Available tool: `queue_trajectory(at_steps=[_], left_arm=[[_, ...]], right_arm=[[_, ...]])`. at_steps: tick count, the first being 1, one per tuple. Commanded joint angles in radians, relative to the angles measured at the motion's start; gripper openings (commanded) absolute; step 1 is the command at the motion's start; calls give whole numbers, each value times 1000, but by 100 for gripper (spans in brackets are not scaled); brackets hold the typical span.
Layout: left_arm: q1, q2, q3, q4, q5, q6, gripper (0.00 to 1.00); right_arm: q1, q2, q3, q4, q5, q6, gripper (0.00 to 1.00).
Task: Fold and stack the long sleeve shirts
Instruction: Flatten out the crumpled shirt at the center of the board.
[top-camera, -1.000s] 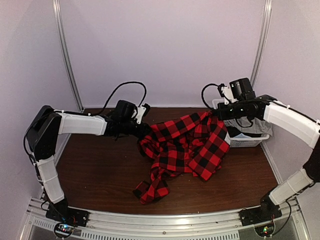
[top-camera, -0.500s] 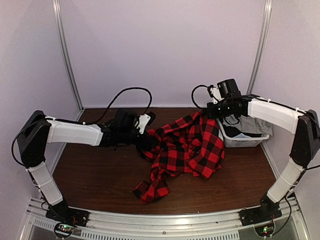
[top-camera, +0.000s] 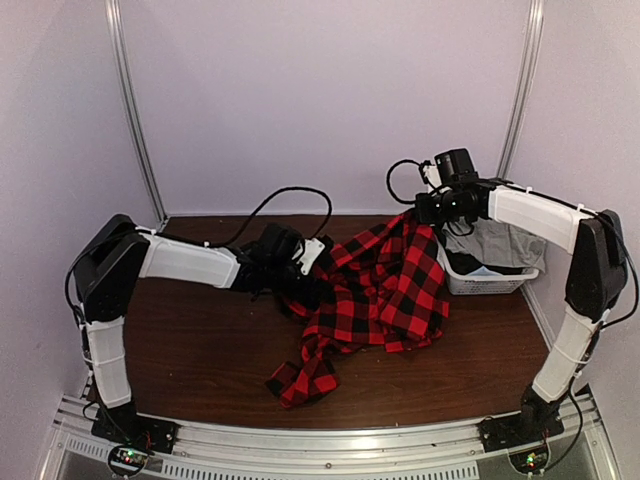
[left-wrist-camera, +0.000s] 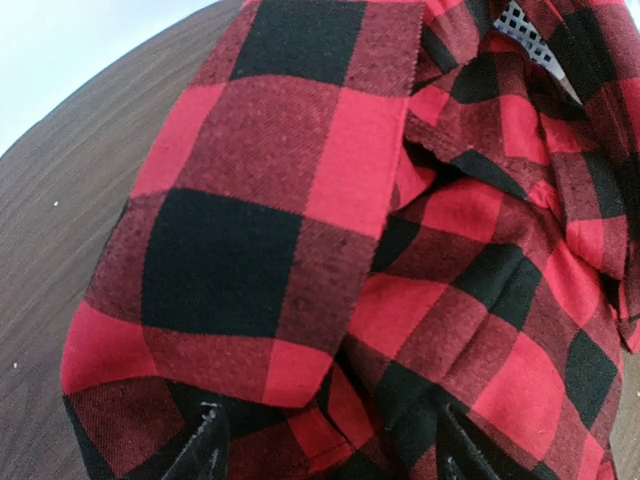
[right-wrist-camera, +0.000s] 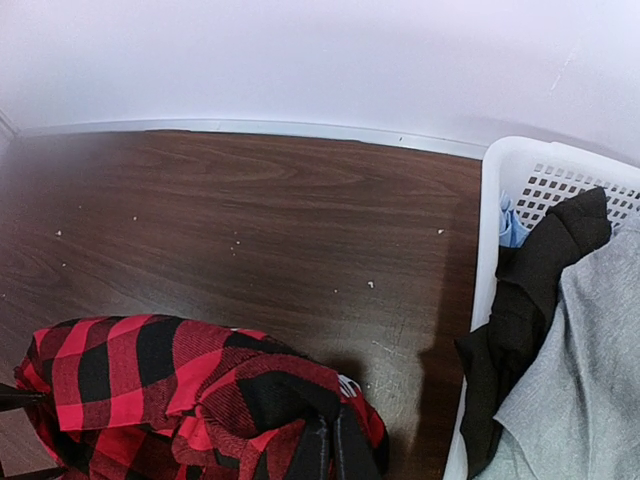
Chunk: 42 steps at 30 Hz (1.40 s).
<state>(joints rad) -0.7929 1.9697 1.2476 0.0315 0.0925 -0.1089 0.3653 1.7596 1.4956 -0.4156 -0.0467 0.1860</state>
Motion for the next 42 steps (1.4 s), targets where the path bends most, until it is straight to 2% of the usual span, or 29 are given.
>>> queue_trajectory(at_steps=[1,6,16,19,34,37,42], left_arm=[[3,47,59,-17,-66,38,72],[3,70,64,-27,-135,42,68],[3,93,40,-42,-120,39,68],[3,101,38,-41,-120,40,65],[4,66,21,-39,-103,43,15],[8,56,22,-38,-93,42,1],[17,30,12,-7,-52,36,0]], right_arm=[[-15,5,26,0,15,-10,0],[-19,-2,17,3,4,-11,0],[-20,-8,-7,15,-7,-11,0],[-20,-8,-11,15,-9,-11,0],[-23,-29,-21,9,-5,-20,0],[-25,-36,-32,12,-6,-19,0],[-26,-50,-50,13,-3,-21,0]])
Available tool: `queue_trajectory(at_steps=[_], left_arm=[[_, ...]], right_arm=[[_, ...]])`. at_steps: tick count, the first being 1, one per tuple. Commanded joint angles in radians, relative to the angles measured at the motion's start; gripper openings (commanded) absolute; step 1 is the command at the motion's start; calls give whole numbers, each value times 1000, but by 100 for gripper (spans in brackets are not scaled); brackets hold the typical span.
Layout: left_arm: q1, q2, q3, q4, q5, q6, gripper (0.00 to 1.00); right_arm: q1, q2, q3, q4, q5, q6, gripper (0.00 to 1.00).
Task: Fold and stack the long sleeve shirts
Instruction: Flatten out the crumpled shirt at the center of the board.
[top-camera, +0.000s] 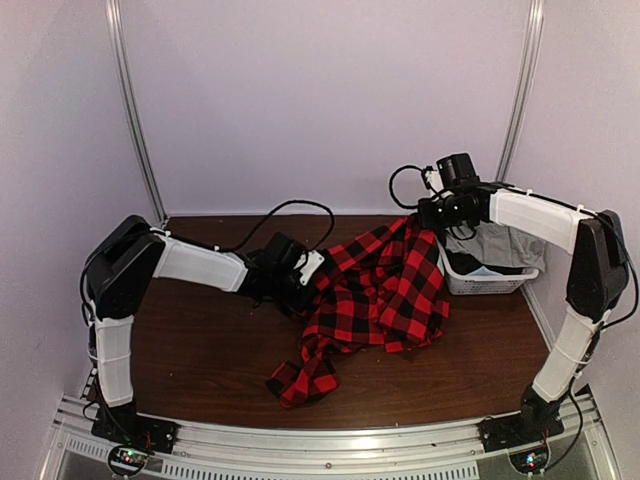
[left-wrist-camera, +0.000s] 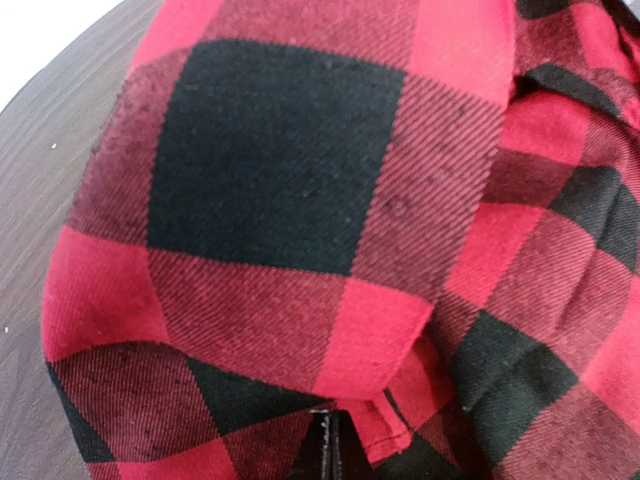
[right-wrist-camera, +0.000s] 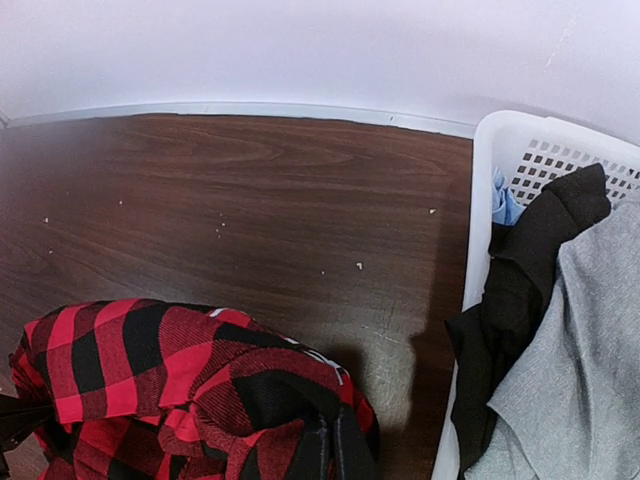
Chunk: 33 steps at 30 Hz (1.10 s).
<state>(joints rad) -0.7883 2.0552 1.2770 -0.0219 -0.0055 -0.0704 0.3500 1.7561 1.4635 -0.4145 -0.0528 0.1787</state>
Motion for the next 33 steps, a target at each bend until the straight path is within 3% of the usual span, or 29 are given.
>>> queue_trajectory(at_steps=[1,6,10,14,20,24,28,33], left_arm=[[16,-67,-23,51,59,-5,0],[20,-91,-43,85,161,-9,2],[17,-66,-28,77,160,-5,27],[5,-40,-12,55,64,15,41],[-9,5,14,30,-60,35,47],[-17,22,20,27,-46,41,51],[-21,24,12,39,-18,28,64],[-27,35,15,50,-39,28,66]], right_arm=[[-12,-49,-22,12,5,-15,0],[-16,-54,-26,14,3,-18,0],[-16,-53,-27,13,-3,-19,0],[-17,-51,-26,15,-9,-19,0],[-17,-48,-27,17,-23,-18,0],[-17,-49,-33,17,-19,-18,0],[-17,-45,-36,20,-22,-18,0],[-17,-41,-38,21,-32,-18,0]])
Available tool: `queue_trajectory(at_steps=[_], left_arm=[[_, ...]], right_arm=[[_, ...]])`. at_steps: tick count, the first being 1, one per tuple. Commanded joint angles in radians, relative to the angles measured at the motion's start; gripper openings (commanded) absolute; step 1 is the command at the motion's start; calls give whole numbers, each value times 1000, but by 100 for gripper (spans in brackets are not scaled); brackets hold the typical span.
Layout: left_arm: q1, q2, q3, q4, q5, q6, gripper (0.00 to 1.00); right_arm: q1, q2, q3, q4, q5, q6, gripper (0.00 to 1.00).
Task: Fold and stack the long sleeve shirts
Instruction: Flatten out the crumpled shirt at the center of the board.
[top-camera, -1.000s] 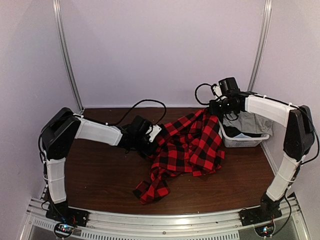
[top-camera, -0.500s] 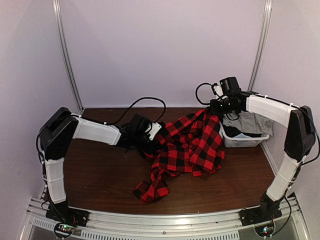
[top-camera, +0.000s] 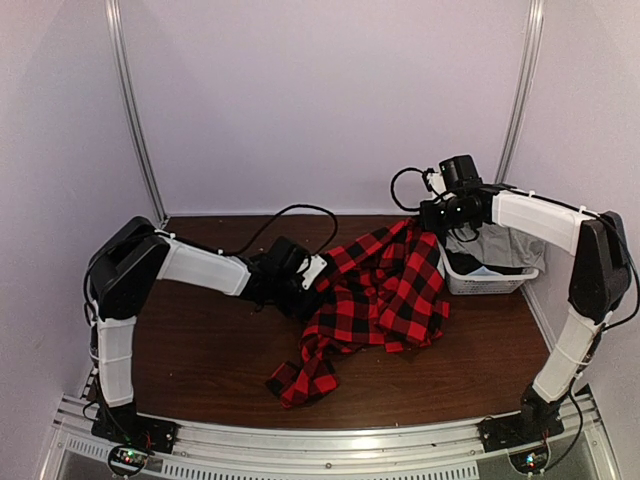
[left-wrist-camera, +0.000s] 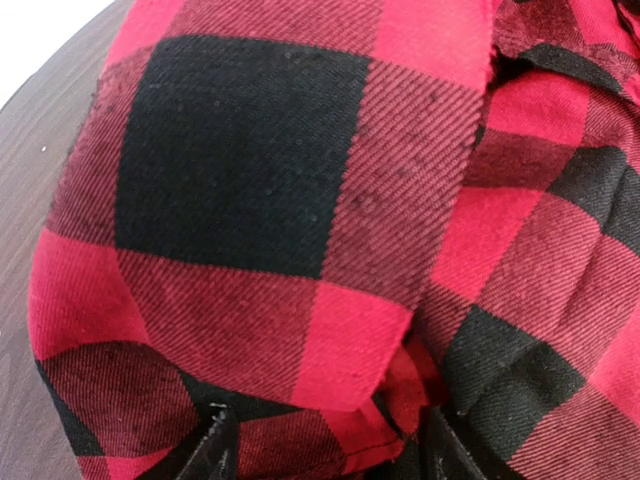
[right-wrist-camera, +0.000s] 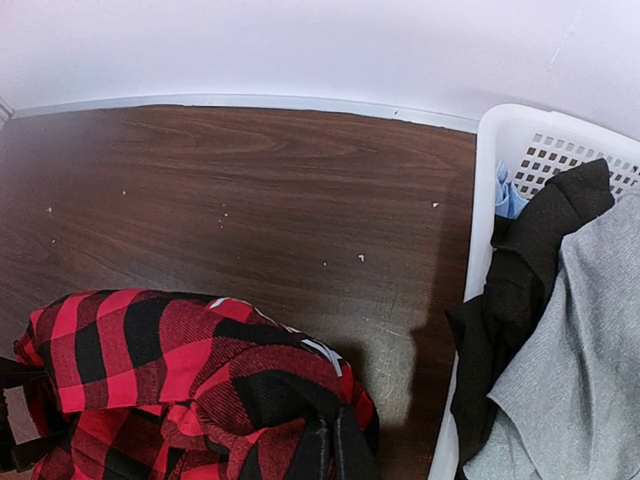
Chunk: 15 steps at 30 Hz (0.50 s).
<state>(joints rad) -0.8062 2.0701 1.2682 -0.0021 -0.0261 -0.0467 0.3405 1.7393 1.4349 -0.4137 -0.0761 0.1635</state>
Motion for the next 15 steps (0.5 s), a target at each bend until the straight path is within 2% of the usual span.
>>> queue_trajectory(at_steps=[1,7,11,15], left_arm=[[-10,24,26,27,-46,5,65],[-10,33,22,23,-134,8,42],[-10,21,11,35,-112,4,28],[-4,-8,-5,67,-40,-9,20]], right_arm=[[-8,-24,-10,20,-8,-4,0],[-8,-29,-18,23,-6,-5,0],[-8,-28,-19,25,-10,-3,0],[-8,-29,-24,24,-9,-3,0]])
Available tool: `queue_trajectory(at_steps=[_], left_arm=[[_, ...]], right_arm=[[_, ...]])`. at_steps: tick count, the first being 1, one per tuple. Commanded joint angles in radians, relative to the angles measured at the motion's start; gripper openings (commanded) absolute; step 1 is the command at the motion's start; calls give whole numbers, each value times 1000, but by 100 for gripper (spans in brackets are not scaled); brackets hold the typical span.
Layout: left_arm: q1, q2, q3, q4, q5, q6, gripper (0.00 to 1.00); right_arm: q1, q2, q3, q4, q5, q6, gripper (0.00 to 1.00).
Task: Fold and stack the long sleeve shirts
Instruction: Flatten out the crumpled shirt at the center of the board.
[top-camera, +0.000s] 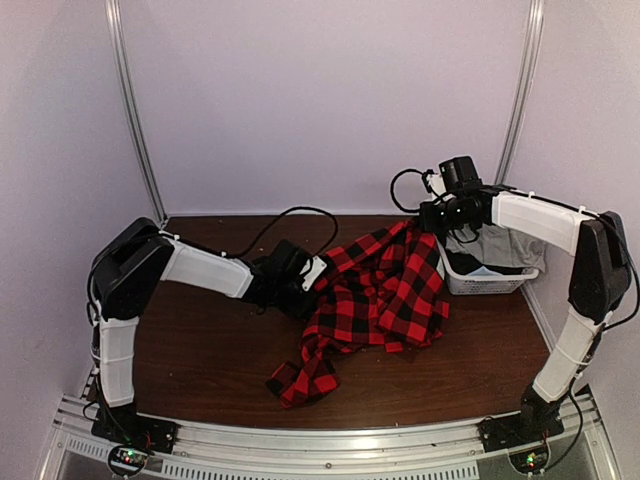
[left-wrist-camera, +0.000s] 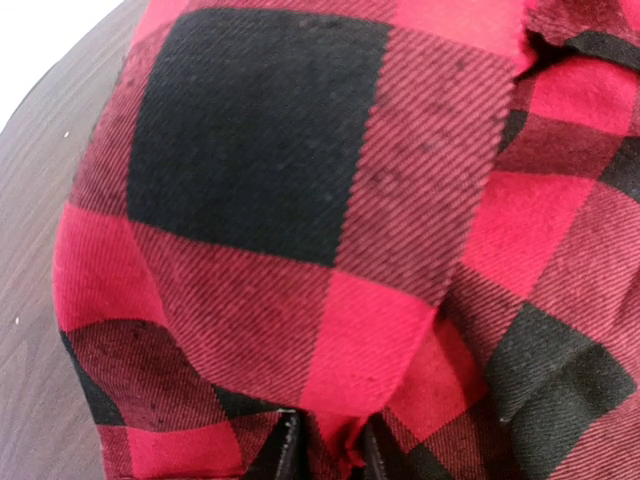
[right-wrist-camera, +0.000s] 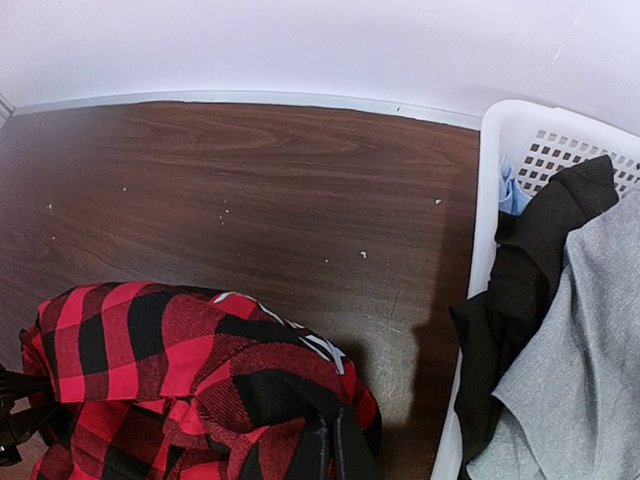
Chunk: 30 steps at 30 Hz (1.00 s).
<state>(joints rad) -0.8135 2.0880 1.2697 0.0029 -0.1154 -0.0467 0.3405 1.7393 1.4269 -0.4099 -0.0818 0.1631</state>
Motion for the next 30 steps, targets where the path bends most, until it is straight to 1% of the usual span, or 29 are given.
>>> queue_trajectory(at_steps=[1,7,11,14,17,19,24,27,28,30], left_arm=[[7,-33,-8,65,72,-12,18],[50,-70,-41,106,208,-49,5],[68,-81,-56,125,260,-60,4],[70,-75,-57,131,277,-59,4],[70,-70,-59,136,288,-58,11],[70,-65,-57,137,285,-56,12],[70,-58,-52,143,284,-55,10],[71,-61,-54,152,305,-59,9],[74,-63,-55,157,317,-61,9],[77,-69,-61,171,341,-70,17]], right_arm=[[-8,-29,-18,20,-3,-3,0],[-9,-34,-30,24,-2,-3,0],[-8,-32,-32,25,-7,-4,0],[-9,-32,-33,25,-6,-5,0],[-9,-34,-33,23,-7,-5,0],[-9,-33,-34,23,-7,-5,0],[-9,-37,-37,23,-7,-4,0],[-9,-40,-43,24,-6,-4,0],[-9,-40,-45,23,-6,-5,0],[-9,-41,-47,24,-4,-5,0]])
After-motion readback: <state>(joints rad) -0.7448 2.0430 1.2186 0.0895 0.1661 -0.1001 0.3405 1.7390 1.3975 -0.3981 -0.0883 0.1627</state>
